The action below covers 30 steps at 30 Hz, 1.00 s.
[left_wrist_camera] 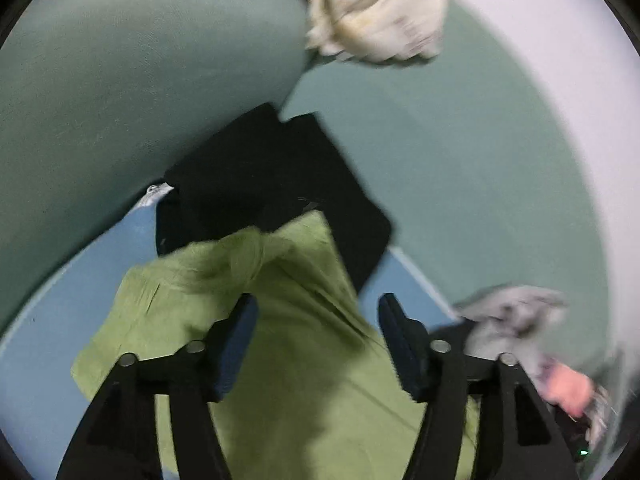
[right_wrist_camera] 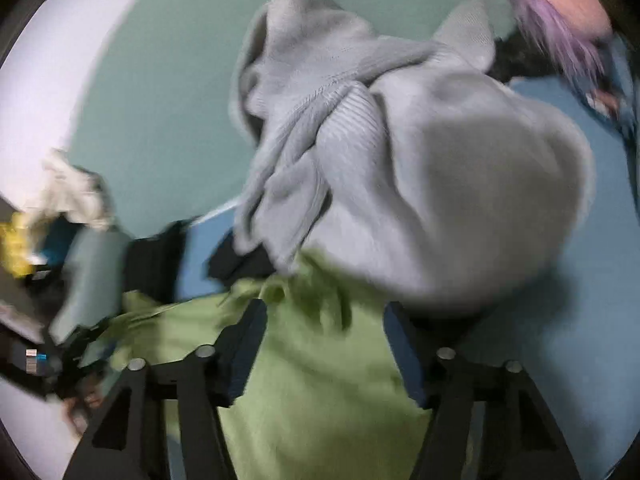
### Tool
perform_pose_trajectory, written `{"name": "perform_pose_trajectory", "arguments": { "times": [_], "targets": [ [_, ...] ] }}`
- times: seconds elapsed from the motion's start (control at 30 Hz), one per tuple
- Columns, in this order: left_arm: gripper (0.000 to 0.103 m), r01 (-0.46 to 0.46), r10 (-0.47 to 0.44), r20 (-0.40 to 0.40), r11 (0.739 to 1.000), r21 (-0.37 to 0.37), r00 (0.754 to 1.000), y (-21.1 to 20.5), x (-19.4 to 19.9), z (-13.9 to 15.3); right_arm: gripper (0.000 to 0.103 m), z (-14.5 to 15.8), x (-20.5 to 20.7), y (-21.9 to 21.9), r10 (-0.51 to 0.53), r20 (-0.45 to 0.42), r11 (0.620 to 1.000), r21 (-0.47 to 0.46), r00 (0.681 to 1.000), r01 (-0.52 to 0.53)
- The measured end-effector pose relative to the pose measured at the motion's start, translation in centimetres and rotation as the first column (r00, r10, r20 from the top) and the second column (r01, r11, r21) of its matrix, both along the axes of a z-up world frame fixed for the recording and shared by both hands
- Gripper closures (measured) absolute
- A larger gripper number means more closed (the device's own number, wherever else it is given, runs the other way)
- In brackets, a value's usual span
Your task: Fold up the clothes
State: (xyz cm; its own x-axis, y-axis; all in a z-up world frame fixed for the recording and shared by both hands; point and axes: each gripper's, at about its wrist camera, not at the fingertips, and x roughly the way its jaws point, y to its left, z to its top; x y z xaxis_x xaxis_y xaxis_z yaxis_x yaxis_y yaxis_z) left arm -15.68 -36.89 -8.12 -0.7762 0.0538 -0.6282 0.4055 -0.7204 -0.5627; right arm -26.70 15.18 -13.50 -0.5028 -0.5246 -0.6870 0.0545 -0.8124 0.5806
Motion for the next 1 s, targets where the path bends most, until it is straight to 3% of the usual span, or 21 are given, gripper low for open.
{"name": "perform_pose_trajectory", "arguments": {
  "times": [0.07, 0.17, 0.27, 0.33, 0.37, 0.43, 0.53, 0.57, 0.6, 0.63, 0.7, 0.77, 0.87, 1.0],
  "targets": [
    [0.026, 0.002, -0.002, -0.037, 1.000, 0.000, 0.999, -0.2, 4.0, -0.4, 0.028, -0.2, 5.3, 2.0, 0.002, -0.023, 0.999, -0.034, 1.000, -0.003],
    [0.027, -0.087, 0.087, 0.001, 0.994, 0.062, 0.996, -1.4, 9.6, -3.4, 0.028, -2.5, 12.3, 4.0, 0.010, 0.035, 0.996, -0.086, 0.999, -0.007],
    [0.028, -0.220, 0.201, 0.097, 0.944, 0.247, 0.975, -3.0, 13.2, -8.6, 0.028, -6.4, 16.0, 4.4, -0.003, 0.171, 0.985, -0.169, 0.985, 0.032],
    [0.031, -0.268, 0.251, 0.093, 0.909, 0.321, 0.963, -3.2, 14.4, -10.3, 0.033, -8.7, 16.7, 4.1, -0.035, 0.248, 0.974, -0.209, 0.968, 0.089],
    [0.031, -0.284, 0.274, 0.078, 0.900, 0.331, 0.959, -3.1, 14.7, -10.6, 0.035, -9.2, 16.4, 3.3, -0.053, 0.251, 0.968, -0.226, 0.966, 0.112],
    [0.031, -0.286, 0.267, 0.105, 0.911, 0.297, 0.958, -2.6, 13.3, -10.2, 0.034, -9.5, 15.6, 2.2, -0.104, 0.228, 0.965, -0.213, 0.968, 0.153],
    [0.031, -0.314, 0.274, 0.192, 0.923, 0.222, 0.942, -2.1, 10.3, -10.0, 0.030, -8.9, 13.2, 0.1, -0.172, 0.207, 0.965, -0.162, 0.963, 0.207],
    [0.032, -0.323, 0.284, 0.208, 0.927, 0.189, 0.936, -1.9, 9.4, -9.7, 0.037, -8.6, 12.5, -0.4, -0.200, 0.202, 0.962, -0.145, 0.959, 0.231],
    [0.067, -0.315, 0.278, 0.221, 0.936, 0.154, 0.935, -1.8, 8.5, -9.3, 0.051, -8.3, 11.9, -0.7, -0.226, 0.184, 0.958, -0.136, 0.957, 0.252],
    [0.101, -0.296, 0.260, 0.227, 0.945, 0.141, 0.939, -1.9, 8.0, -9.0, 0.092, -8.0, 11.3, -1.0, -0.243, 0.174, 0.956, -0.121, 0.954, 0.266],
    [0.099, -0.260, 0.228, 0.232, 0.958, 0.119, 0.945, -2.1, 7.4, -8.1, 0.098, -6.4, 11.3, -0.4, -0.254, 0.150, 0.951, -0.143, 0.956, 0.275],
    [0.099, -0.220, 0.202, 0.139, 0.968, 0.122, 0.969, -2.0, 9.4, -4.6, 0.099, -3.8, 12.3, 1.1, -0.272, 0.095, 0.938, -0.195, 0.958, 0.286],
    [0.099, -0.107, 0.107, 0.000, 0.987, 0.116, 0.994, -1.6, 13.6, 2.1, 0.099, 3.6, 16.7, 5.0, -0.305, -0.094, 0.933, -0.230, 0.948, 0.277],
    [0.099, -0.006, 0.034, -0.155, 0.984, 0.177, 0.987, -1.7, 19.4, 9.1, 0.099, 10.6, 22.2, 7.3, -0.307, -0.228, 0.932, -0.267, 0.924, 0.243]
  ]
}}
